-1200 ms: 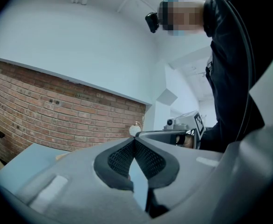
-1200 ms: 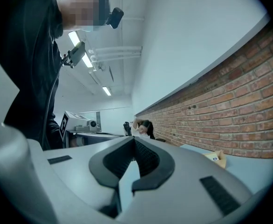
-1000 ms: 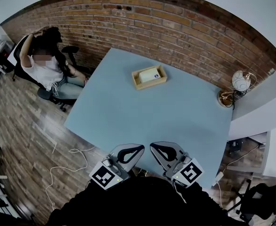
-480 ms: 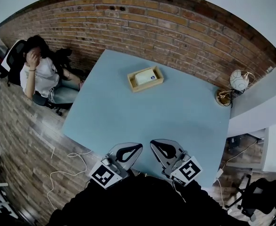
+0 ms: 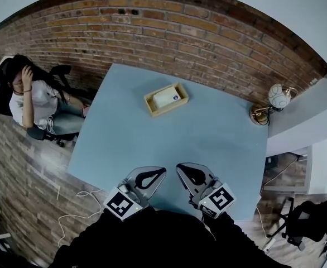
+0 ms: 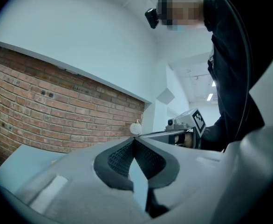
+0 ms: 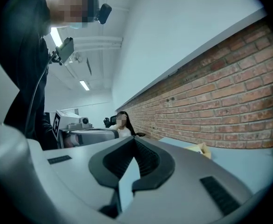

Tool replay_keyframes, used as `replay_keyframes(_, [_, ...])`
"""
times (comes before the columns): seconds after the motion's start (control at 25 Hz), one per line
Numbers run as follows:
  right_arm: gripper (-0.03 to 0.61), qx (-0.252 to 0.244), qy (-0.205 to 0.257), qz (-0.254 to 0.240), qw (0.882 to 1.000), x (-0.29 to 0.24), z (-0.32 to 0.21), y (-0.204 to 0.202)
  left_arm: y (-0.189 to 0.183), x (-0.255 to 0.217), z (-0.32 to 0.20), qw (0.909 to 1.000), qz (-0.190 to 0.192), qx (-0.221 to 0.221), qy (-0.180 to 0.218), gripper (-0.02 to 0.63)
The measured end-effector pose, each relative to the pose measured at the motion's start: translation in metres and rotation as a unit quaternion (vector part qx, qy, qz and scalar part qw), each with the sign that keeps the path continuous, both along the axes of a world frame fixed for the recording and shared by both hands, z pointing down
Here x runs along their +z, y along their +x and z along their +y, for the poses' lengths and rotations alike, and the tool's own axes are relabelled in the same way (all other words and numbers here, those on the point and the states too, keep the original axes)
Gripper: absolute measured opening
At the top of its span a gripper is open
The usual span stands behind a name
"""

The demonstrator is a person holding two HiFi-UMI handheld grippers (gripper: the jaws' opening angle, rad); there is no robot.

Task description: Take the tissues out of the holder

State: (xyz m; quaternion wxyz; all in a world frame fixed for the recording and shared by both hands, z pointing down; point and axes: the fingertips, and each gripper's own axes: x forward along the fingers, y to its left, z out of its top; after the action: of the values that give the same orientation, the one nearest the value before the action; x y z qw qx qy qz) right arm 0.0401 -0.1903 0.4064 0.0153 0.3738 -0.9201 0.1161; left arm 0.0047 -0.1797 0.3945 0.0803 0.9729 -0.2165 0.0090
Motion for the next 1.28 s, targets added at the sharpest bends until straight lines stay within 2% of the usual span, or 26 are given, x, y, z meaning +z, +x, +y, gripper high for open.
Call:
replay_keyframes(0.52, [0.005,0.041,-0.041,0.031,0.998,0.017,-0.093,-0.004,-0.018,0.021,-0.08,0.9998,0.005,0.014,-0.013,-0.006])
replay_keyframes(0.96, [0.009,0.079,-0.091,0.056,0.991,0.052,-0.178,0.005,-0.021,0.046,-0.15,1.0,0.002,0.006,0.002,-0.006])
replay_keyframes(1.28, [0.147,0.074,-0.173,0.084,0.978,0.103,-0.236,0.011,-0.02,0.077,-0.202,1.0,-0.001,-0.008,-0.004,-0.006])
